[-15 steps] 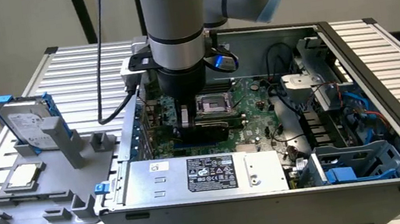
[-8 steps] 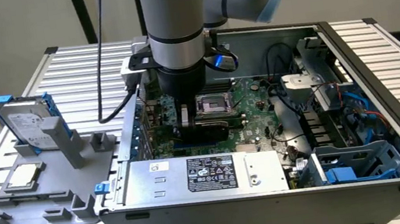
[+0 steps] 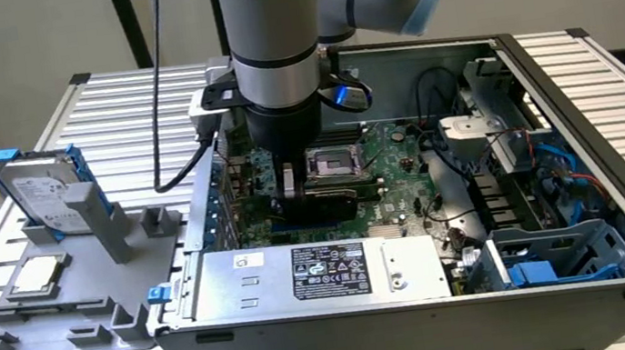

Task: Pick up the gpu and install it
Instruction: 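Insert the gpu into the slot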

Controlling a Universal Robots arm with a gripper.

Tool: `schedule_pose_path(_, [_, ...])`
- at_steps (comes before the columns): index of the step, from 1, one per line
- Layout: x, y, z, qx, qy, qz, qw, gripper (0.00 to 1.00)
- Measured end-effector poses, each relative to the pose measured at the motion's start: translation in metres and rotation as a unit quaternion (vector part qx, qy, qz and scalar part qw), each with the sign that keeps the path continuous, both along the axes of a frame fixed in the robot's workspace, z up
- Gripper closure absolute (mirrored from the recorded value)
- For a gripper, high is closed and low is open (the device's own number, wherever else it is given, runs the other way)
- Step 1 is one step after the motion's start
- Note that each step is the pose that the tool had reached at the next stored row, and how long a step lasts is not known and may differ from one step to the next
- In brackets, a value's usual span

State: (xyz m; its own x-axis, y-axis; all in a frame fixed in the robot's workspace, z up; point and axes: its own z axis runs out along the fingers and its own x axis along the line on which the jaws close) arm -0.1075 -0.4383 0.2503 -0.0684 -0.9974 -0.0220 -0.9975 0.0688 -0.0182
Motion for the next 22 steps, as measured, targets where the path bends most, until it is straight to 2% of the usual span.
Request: schedule_pose_path(22, [0.0000,0.0000,-0.0008,-0.0001,0.0001,0.000,1.0000,0.73])
